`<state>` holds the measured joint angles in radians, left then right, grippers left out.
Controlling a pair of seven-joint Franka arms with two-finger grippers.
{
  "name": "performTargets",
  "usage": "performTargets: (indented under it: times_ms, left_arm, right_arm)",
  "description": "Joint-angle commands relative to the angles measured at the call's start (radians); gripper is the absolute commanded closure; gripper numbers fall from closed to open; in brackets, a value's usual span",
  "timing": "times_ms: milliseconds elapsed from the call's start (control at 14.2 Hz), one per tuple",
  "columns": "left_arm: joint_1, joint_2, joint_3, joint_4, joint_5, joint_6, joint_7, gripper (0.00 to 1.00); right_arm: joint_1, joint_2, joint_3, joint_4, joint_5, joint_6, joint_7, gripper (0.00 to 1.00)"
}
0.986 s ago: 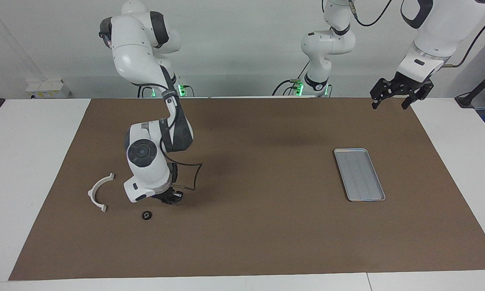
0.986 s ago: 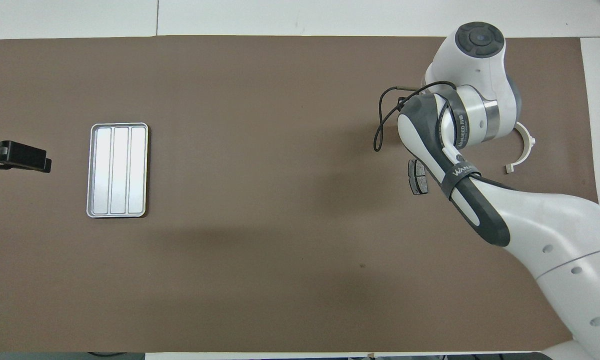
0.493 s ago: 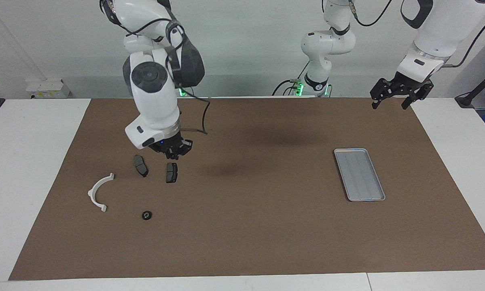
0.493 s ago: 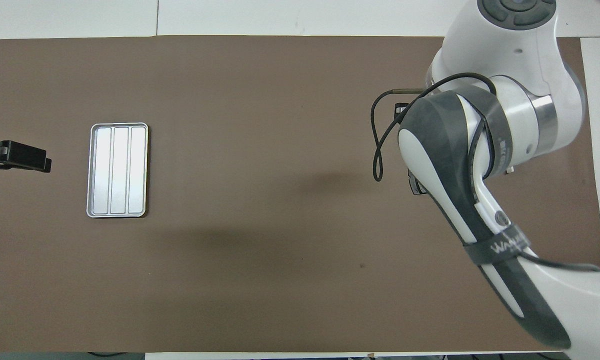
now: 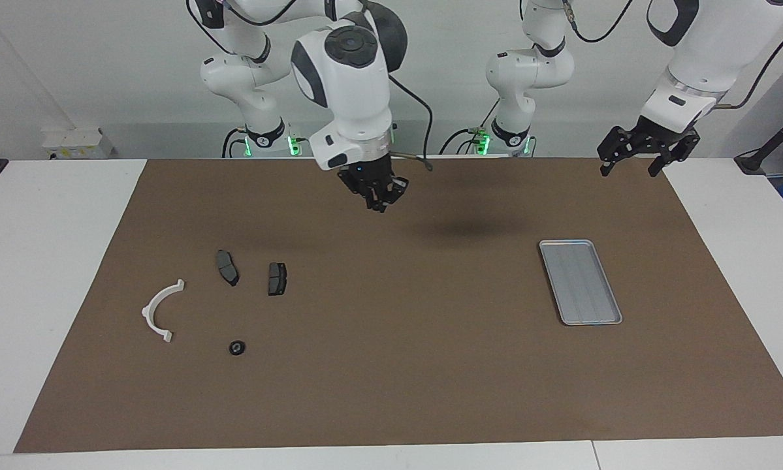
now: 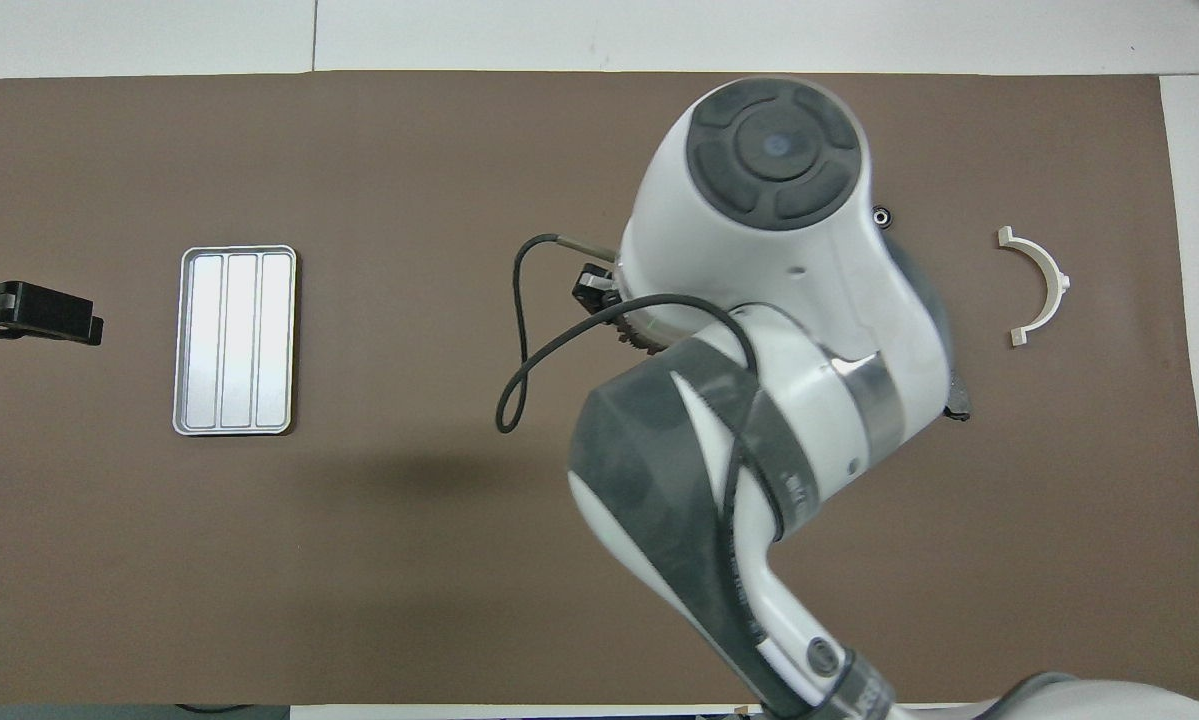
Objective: Pick bearing gear from pile to tray
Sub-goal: 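Carry the gear to the table center and release it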
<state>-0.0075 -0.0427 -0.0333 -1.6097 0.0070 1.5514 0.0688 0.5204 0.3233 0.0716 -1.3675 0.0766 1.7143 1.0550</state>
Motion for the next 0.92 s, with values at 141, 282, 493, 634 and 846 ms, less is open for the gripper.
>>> performTargets:
  times_ms: [141, 282, 493, 634, 846]
  left_arm:
    - [-0.005, -0.014, 0.004, -0.015, 0.004, 0.004, 0.012, 0.00]
    - [-0.005, -0.014, 0.004, -0.015, 0.004, 0.004, 0.012, 0.00]
    - [-0.005, -0.014, 0.004, -0.015, 0.004, 0.004, 0.012, 0.00]
    - [-0.005, -0.014, 0.004, -0.015, 0.004, 0.004, 0.012, 0.00]
    - [-0.005, -0.014, 0.004, -0.015, 0.004, 0.004, 0.012, 0.00]
  right_arm:
    - [0.056, 0.105, -0.004, -0.030, 0.018, 0.149, 0.138, 1.00]
    - [0.073, 0.138, -0.006, -0.042, 0.009, 0.191, 0.158, 1.00]
    - [0.132, 0.259, -0.004, -0.032, -0.093, 0.290, 0.249, 1.00]
    - [0.133, 0.302, -0.006, -0.033, -0.107, 0.332, 0.255, 1.00]
    - [0.127, 0.335, -0.006, -0.050, -0.124, 0.408, 0.253, 1.00]
